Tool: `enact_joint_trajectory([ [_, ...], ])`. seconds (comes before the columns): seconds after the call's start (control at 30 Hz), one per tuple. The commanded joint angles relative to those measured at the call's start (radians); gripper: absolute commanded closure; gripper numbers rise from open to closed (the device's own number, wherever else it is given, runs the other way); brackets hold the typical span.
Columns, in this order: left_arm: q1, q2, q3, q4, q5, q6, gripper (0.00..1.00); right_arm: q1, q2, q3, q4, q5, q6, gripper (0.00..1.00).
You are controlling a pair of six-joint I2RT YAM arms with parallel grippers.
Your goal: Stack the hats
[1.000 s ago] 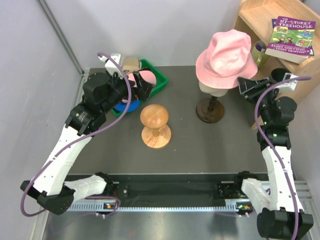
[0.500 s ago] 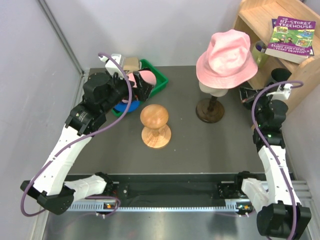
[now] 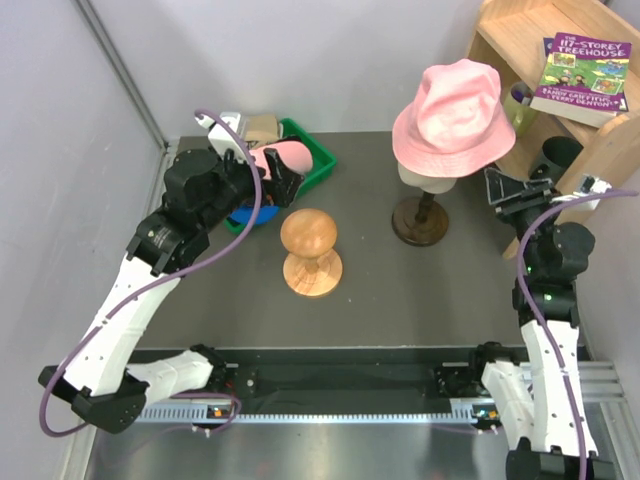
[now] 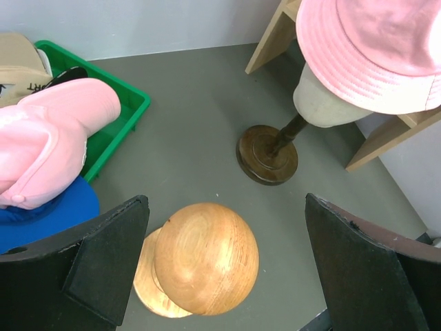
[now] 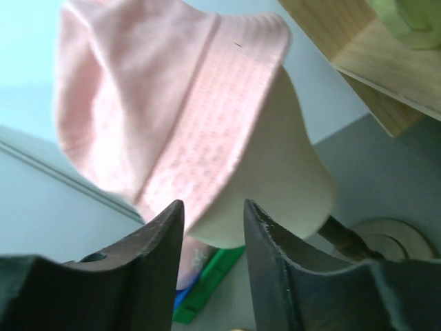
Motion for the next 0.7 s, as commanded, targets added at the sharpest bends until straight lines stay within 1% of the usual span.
enact_joint_trajectory([
  [0.0, 0.002, -0.030, -0.006, 0.013, -0.012, 0.009, 0.01, -0.021, 0.035, 0.050, 0.098, -0.054, 0.052, 0.55],
  [0.03, 0.002, -0.029, -0.004, 0.013, -0.008, 0.006, 0.01, -0.021, 0.050, 0.039, 0.128, -0.059, 0.065, 0.52],
  [0.13, 0.002, -0.030, -0.004, 0.014, -0.008, 0.005, 0.01, -0.021, 0.090, 0.045, 0.198, -0.065, 0.079, 0.47],
  [0.33, 0.002, -0.029, 0.004, 0.003, -0.011, 0.018, 0.01, -0.021, 0.175, 0.062, 0.300, -0.067, 0.085, 0.43],
  [0.43, 0.002, -0.023, 0.007, 0.000, -0.009, 0.023, 0.01, -0.021, 0.199, 0.064, 0.338, -0.064, 0.086, 0.43],
  [0.47, 0.002, -0.021, 0.010, 0.000, -0.011, 0.023, 0.01, -0.021, 0.202, 0.064, 0.350, -0.061, 0.088, 0.44],
  [0.57, 0.002, -0.020, 0.010, 0.001, -0.011, 0.026, 0.01, -0.021, 0.199, 0.059, 0.364, -0.058, 0.075, 0.49],
  [0.6, 0.002, -0.020, 0.008, 0.000, -0.009, 0.029, 0.01, -0.021, 0.198, 0.059, 0.369, -0.055, 0.074, 0.53],
  [0.67, 0.002, -0.018, 0.008, 0.001, -0.009, 0.032, 0.01, -0.019, 0.202, 0.059, 0.360, -0.045, 0.071, 0.58],
])
